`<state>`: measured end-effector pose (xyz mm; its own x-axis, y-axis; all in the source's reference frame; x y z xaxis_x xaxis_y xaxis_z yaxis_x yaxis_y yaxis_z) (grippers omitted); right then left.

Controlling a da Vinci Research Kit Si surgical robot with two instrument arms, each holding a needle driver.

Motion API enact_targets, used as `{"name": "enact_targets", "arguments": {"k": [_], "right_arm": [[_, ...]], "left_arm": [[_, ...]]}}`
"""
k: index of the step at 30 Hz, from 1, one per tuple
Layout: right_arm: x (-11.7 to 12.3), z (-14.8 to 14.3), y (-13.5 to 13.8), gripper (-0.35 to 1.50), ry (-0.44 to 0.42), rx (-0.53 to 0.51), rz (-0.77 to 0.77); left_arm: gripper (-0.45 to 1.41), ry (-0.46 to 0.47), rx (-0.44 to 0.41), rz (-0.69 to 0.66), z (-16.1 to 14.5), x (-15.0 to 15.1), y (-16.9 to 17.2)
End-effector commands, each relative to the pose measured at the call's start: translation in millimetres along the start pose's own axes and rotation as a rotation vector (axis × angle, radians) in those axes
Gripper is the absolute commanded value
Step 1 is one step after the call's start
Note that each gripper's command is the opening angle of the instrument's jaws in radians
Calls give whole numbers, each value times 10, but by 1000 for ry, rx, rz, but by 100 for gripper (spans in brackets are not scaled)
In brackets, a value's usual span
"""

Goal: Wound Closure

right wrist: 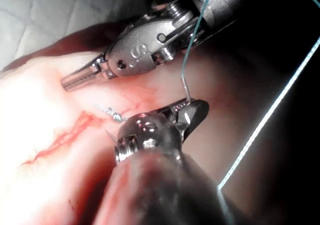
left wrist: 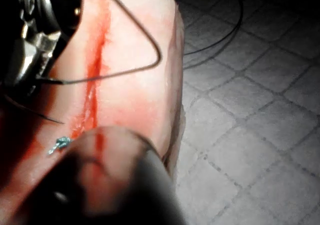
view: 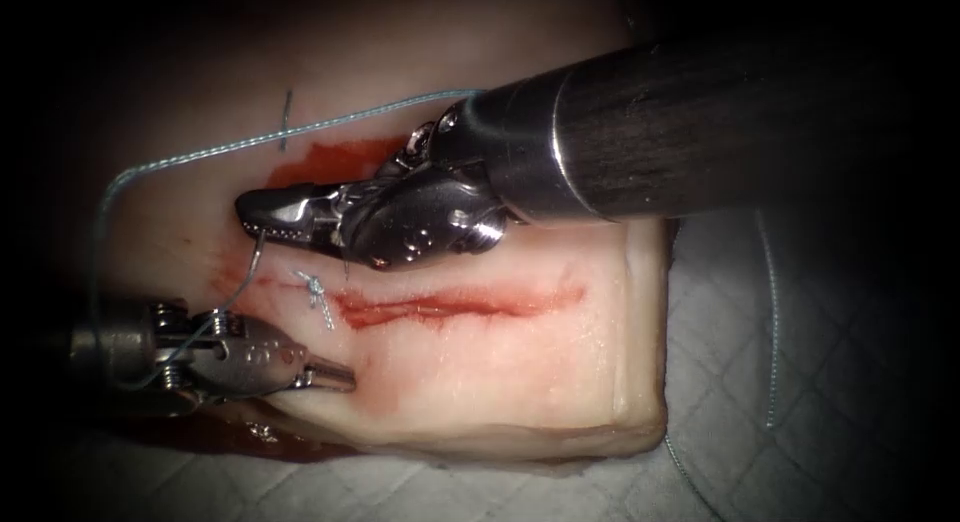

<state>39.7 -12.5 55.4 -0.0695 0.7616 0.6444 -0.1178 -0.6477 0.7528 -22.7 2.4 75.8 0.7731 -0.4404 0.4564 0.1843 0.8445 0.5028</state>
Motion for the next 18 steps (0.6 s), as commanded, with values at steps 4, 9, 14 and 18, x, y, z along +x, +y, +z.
{"name": "enact_targets", "arguments": {"k": [4,9,14,18], "right_arm": [[5,8,0,-35,-5,-2,-3],[5,4,0,-35,2,-7,3],[4,4,1,-35,4,-10,9],[3,1,0,-35,11,-9,15]], "left_arm": [[-42,0,0,0,7,-2,0],[-42,0,0,1,7,-1,1],[-42,0,0,1,7,-2,0],[-42,0,0,1,7,-1,0]]}}
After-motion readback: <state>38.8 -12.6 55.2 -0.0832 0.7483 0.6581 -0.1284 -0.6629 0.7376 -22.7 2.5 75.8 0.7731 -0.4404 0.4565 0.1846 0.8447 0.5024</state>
